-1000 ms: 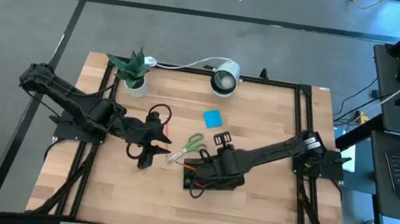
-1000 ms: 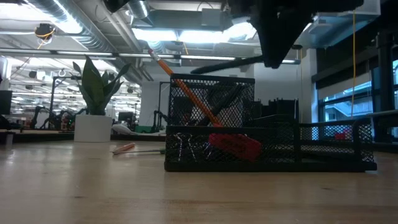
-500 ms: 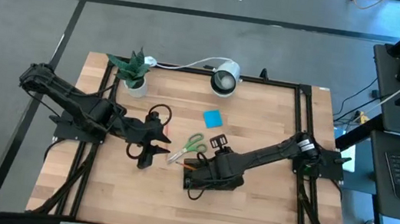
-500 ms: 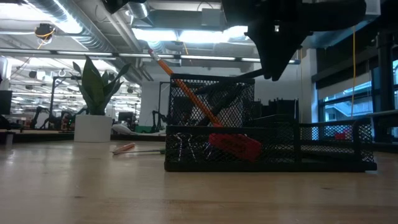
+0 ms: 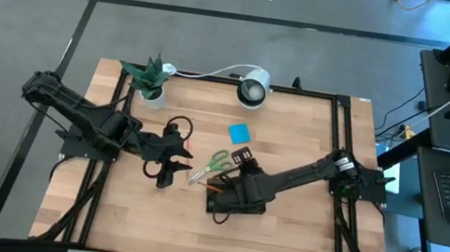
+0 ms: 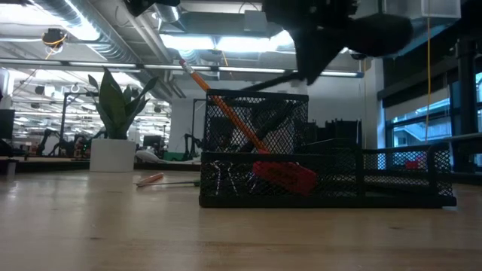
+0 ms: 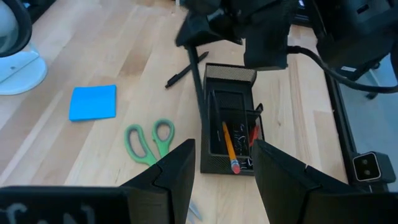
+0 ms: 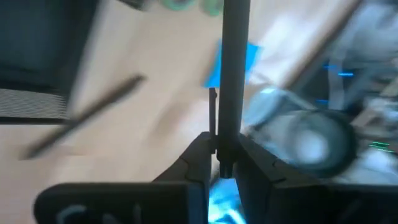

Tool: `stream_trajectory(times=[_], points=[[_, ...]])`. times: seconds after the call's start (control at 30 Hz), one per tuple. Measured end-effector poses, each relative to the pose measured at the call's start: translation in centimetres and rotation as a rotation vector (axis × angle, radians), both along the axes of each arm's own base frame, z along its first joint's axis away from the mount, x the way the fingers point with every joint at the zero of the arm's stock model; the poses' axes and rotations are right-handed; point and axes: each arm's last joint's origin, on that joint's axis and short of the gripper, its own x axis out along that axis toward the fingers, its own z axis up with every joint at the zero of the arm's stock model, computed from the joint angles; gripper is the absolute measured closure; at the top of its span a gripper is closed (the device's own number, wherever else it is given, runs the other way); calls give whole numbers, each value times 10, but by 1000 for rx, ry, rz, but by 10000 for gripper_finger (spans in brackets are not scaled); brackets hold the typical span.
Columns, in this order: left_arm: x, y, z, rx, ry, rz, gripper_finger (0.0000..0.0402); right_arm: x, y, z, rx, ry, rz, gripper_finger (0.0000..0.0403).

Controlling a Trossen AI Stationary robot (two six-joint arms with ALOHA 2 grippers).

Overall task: Pick and place office supplies into organizer
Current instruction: Put the left black pen into the desk organizer

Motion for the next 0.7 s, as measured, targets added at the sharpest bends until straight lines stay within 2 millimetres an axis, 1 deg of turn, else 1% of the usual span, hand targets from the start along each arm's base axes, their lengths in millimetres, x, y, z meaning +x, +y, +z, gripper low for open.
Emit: stream_trajectory(times=[0.07, 0.27, 0.57, 0.7], points=[[0, 0, 0, 0, 0, 0, 249, 0, 1, 1, -69, -6, 44, 347], [0, 0, 0, 0, 0, 0, 249, -2, 8, 4, -186, -22, 124, 347], [0, 0, 0, 0, 0, 0, 249, -9, 28, 8, -334, -26, 261, 347], [0, 0, 0, 7, -3, 9, 249, -12, 34, 8, -354, -17, 296, 347]])
